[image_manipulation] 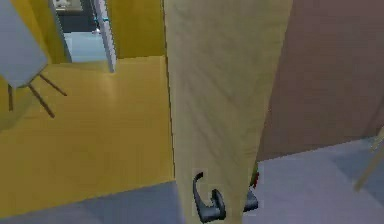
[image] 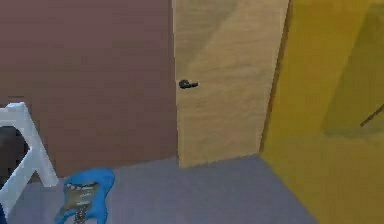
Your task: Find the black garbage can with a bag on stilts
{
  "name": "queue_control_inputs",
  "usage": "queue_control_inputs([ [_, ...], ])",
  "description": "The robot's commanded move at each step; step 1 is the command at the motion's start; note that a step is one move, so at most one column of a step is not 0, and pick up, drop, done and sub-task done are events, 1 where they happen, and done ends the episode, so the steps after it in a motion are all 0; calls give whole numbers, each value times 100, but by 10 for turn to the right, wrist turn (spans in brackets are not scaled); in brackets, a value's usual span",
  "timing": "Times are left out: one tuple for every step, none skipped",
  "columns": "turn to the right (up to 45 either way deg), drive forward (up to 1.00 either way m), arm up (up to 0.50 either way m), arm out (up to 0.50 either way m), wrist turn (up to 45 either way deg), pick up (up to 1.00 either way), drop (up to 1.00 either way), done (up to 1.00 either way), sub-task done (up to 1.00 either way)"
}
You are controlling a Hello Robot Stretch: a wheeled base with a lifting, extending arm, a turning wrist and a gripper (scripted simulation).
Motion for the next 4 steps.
queue_control_inputs([
  [0, 50, 0, 0, 0, 0, 0, 0, 0],
  [450, 0, 0, 0, 0, 0, 0, 0, 0],
  [240, 0, 0, 0, 0, 0, 0, 0, 0],
  [0, 100, 0, 0, 0, 0, 0, 0, 0],
])
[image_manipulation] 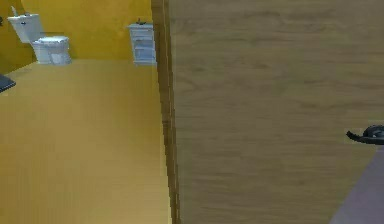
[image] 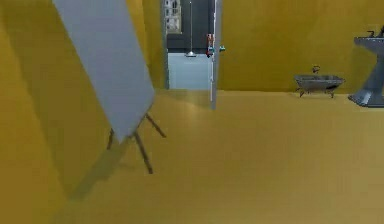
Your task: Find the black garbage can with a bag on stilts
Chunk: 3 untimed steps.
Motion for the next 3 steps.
queue_control_inputs([
  [30, 0, 0, 0, 0, 0, 0, 0, 0],
  [0, 100, 0, 0, 0, 0, 0, 0, 0],
  [0, 100, 0, 0, 0, 0, 0, 0, 0],
])
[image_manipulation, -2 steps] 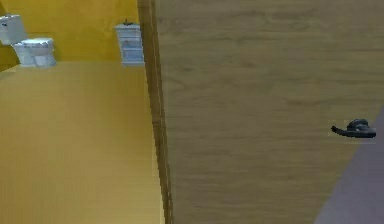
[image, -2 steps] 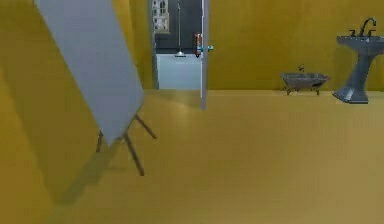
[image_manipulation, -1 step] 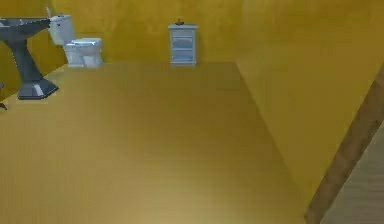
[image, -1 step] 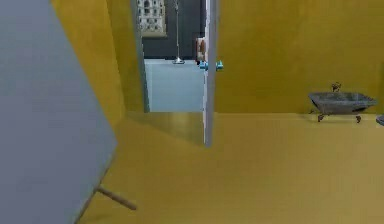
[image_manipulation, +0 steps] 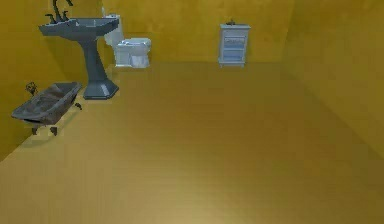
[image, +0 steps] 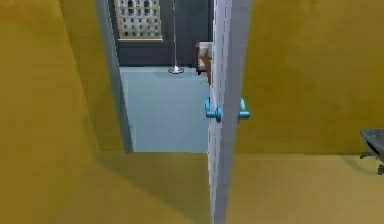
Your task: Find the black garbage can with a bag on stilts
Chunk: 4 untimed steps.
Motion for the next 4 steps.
queue_control_inputs([
  [60, 0, 0, 0, 0, 0, 0, 0, 0],
  [0, 15, 0, 0, 0, 0, 0, 0, 0],
  [-450, 0, 0, 0, 0, 0, 0, 0, 0],
  [0, 60, 0, 0, 0, 0, 0, 0, 0],
])
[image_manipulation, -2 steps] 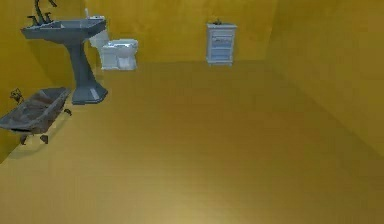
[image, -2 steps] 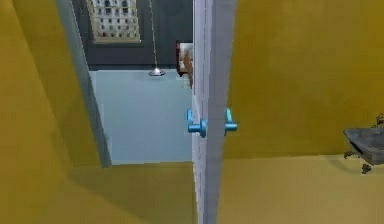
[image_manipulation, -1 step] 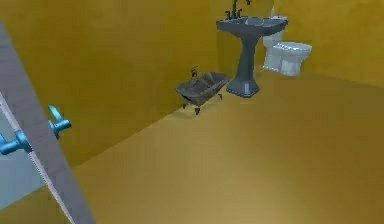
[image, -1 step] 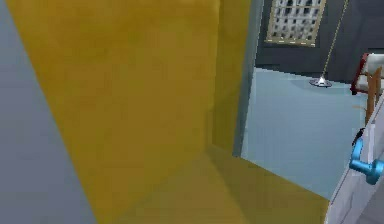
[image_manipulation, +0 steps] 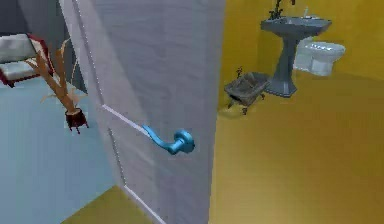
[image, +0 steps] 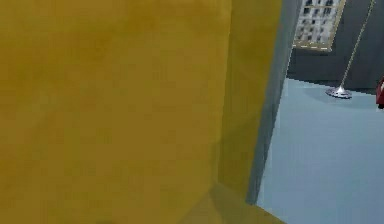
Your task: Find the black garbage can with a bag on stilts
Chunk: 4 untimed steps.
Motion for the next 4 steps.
queue_control_inputs([
  [390, 0, 0, 0, 0, 0, 0, 0, 0],
  [0, 100, 0, 0, 0, 0, 0, 0, 0],
  [60, 0, 0, 0, 0, 0, 0, 0, 0],
  [30, 0, 0, 0, 0, 0, 0, 0, 0],
])
